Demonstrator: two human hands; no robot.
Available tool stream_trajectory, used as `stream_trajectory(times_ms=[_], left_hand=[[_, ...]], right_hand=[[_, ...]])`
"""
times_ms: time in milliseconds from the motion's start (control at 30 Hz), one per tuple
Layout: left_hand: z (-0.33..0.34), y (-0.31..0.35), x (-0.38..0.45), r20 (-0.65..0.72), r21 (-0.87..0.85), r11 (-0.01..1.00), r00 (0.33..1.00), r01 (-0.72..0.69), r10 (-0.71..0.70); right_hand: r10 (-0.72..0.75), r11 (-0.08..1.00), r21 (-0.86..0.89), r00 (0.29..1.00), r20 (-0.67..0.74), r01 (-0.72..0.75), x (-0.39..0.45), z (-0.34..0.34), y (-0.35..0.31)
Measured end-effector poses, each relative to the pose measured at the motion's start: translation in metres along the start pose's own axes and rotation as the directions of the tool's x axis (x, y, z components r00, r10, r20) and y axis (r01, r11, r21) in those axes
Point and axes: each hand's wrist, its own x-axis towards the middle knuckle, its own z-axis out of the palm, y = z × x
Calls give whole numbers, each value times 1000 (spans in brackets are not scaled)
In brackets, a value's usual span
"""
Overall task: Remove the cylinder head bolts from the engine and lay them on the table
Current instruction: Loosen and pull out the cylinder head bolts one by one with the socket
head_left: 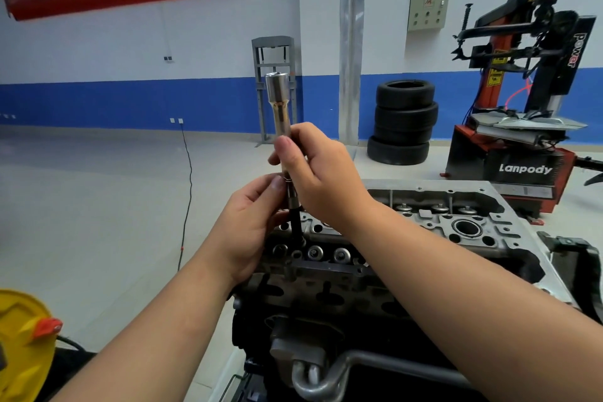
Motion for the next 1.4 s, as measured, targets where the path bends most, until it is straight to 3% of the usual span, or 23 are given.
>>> stream_trajectory(times_ms=[133, 333, 500, 800, 933, 1200, 1400], left_hand=[[-1, 0, 0, 29, -30, 999, 999, 31, -30], [1, 0, -1, -50, 26, 999, 998, -23, 25], [1, 1, 0, 21, -1, 1000, 1000, 19, -19], [5, 2, -1, -34, 51, 999, 999, -19, 21], [2, 0, -1, 15, 14, 1000, 1000, 19, -19], [3, -2, -1, -17, 43, 996, 997, -80, 81], [-1, -2, 1, 14, -6, 1000, 1000, -10, 10]], right_hand=[[5, 1000, 23, 1000, 7, -5, 0, 0, 1], [-35, 999, 13, 999, -41, 36, -1, 0, -2], [-5, 1000, -30, 1000, 10, 6, 0, 0, 1], [-39, 999, 17, 999, -31, 39, -2, 2, -1], [29, 998, 52, 999, 46, -31, 0, 2, 1], [-30, 998, 52, 1000, 5, 30, -1, 1, 0], [70, 991, 110, 996, 55, -75, 2, 2, 2]])
